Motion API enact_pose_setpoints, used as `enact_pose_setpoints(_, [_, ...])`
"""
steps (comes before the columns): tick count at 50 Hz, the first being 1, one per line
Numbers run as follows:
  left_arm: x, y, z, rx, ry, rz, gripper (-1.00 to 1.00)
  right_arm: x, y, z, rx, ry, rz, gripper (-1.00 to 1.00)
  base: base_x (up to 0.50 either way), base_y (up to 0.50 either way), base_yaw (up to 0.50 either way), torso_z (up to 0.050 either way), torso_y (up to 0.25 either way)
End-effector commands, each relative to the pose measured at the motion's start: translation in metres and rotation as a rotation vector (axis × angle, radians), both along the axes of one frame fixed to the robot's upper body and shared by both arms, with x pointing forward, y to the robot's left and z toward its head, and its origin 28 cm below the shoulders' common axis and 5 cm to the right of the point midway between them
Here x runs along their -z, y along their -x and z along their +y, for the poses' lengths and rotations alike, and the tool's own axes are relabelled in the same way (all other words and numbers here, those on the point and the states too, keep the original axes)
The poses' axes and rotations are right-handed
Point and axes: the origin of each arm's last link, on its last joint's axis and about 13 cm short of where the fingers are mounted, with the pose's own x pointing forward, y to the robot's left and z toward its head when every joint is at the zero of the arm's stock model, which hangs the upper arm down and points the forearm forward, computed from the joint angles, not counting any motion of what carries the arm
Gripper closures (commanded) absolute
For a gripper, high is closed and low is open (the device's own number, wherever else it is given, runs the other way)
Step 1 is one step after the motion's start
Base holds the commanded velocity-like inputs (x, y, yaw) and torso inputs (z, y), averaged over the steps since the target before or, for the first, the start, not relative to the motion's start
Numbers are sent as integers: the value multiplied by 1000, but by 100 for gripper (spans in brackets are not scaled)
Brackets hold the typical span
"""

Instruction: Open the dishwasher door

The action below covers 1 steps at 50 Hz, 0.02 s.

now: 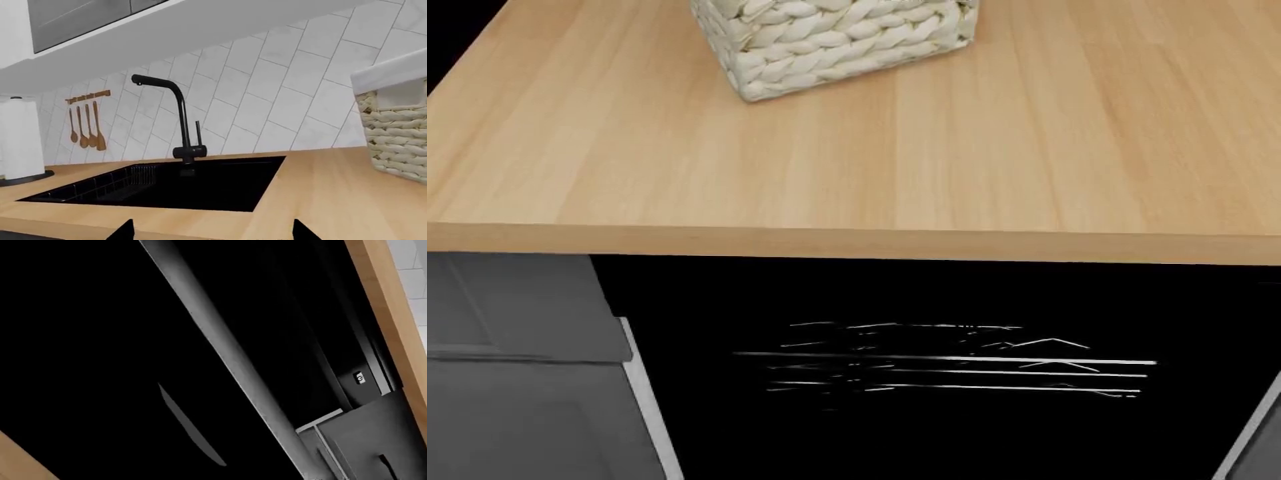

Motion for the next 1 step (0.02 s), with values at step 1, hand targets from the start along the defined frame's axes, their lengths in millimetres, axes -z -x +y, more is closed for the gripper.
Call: enact_pose_setpoints(1, [-1,2,-1,60,42,23,-100,2,-8,-27,-325,1,1004,100,0,-3,-1,0,0])
